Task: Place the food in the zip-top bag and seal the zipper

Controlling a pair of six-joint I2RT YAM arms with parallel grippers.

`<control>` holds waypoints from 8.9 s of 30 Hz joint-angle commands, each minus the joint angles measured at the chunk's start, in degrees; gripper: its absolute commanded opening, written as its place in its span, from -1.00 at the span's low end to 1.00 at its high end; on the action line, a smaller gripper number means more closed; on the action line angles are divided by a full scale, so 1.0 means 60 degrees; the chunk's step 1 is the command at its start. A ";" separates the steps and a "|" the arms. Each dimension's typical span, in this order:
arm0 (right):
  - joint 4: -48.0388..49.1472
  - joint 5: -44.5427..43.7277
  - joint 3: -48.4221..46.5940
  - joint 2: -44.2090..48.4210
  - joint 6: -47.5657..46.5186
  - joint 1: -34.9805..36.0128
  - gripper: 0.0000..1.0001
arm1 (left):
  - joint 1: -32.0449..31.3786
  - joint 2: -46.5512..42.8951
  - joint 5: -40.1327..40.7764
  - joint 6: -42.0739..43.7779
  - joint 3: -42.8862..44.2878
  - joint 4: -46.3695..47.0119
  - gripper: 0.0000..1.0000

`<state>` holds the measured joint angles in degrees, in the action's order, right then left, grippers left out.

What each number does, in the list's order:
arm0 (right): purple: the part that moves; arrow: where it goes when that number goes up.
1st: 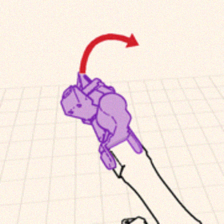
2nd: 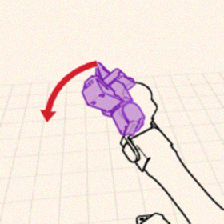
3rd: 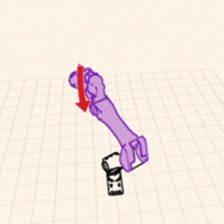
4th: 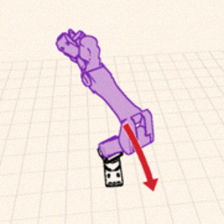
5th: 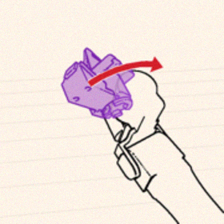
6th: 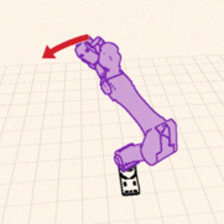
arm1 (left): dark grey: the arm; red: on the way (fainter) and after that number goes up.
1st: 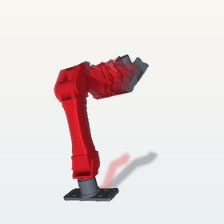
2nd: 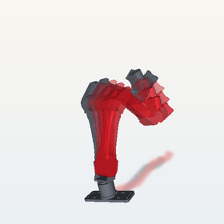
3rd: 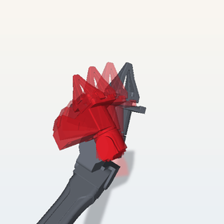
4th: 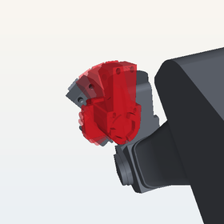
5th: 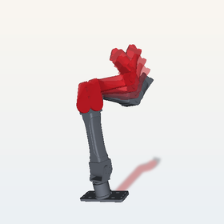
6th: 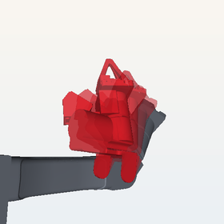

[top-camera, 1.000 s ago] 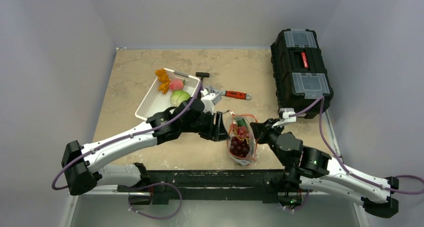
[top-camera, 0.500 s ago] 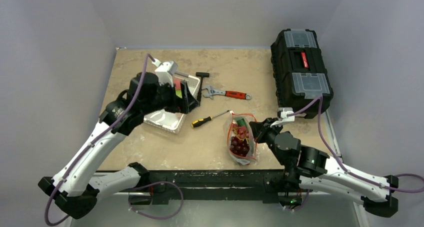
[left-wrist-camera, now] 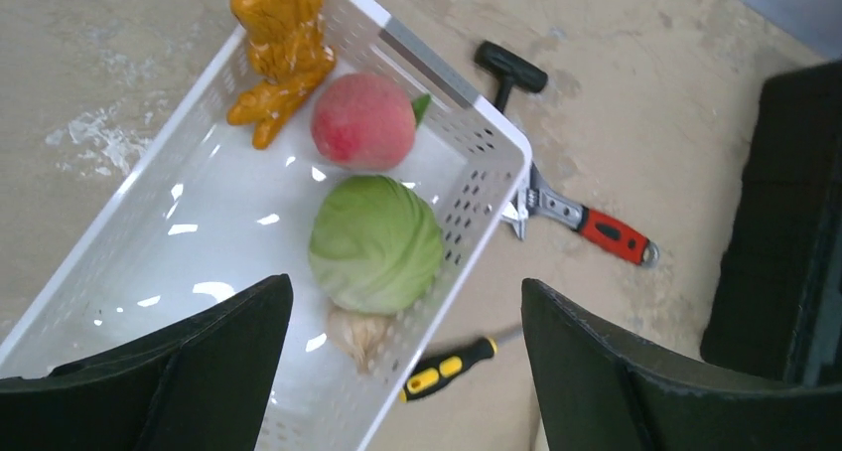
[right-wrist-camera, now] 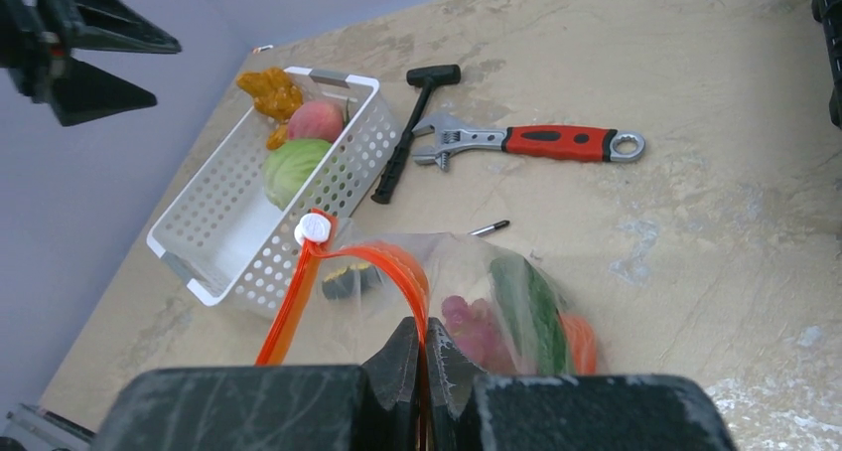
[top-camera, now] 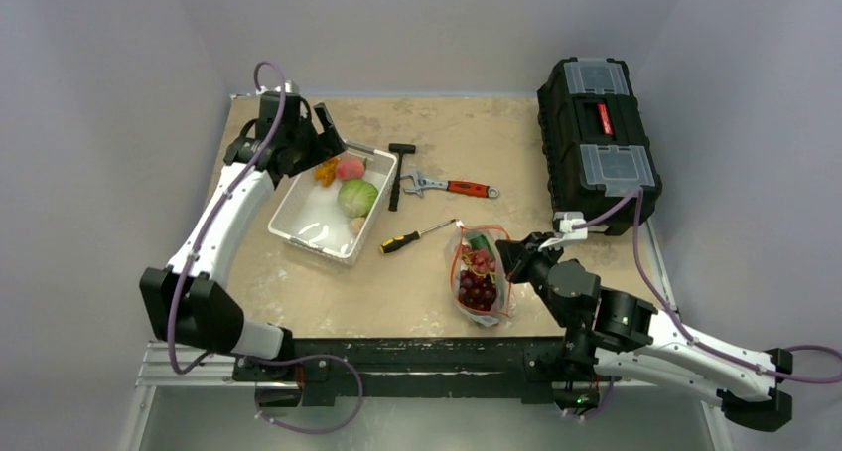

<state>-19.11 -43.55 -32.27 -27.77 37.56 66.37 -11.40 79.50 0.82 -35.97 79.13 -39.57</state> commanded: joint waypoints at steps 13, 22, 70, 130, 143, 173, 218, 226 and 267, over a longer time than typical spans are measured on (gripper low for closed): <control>0.0134 0.0071 -0.0708 -0.0400 0.0343 0.0005 -1.00 | 0.0602 0.3199 0.1422 0.3240 0.0970 0.3386 0.60; 0.0242 0.0196 -0.0948 -0.0971 0.0282 0.0013 -1.00 | 0.1192 0.4424 0.0210 0.4510 0.1611 0.3436 0.58; 0.0288 -0.0030 -0.1683 -0.2222 0.1497 0.0017 -1.00 | -0.0515 -0.1821 -0.2990 -0.1485 0.0826 -0.0463 -1.00; 0.1057 0.1768 -0.0807 -0.0576 0.4457 0.0013 -1.00 | -1.1333 -0.0162 0.9068 -0.7724 -0.1582 0.1134 -1.00; 0.0625 0.1524 -0.0608 -0.0285 0.4596 0.0013 -1.00 | -1.1884 0.0897 0.8571 -0.7788 -0.1432 0.1171 -1.00; -0.0127 0.1164 -0.0633 0.0398 0.4521 0.0015 -1.00 | -1.1011 0.0198 0.4339 -0.4996 -0.3545 0.5012 0.14; 0.0171 0.1665 -0.1219 -0.0266 0.1563 0.0011 -1.00 | -0.0956 -0.1425 -0.0877 -0.0141 -0.3405 0.1531 0.34; 0.0280 0.1578 -0.0984 -0.0067 0.1552 0.0015 -1.00 | 0.0254 0.0379 -0.3001 -0.0261 -0.3518 0.1832 0.11; 0.0521 0.1853 -0.0891 -0.0134 0.1632 0.0015 -1.00 | 0.0201 0.1396 -0.3046 -0.0389 -0.4736 0.3739 -0.57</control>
<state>-20.58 -32.49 -36.32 -28.60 47.48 66.37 -9.93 93.30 -19.07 -39.57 51.05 -17.74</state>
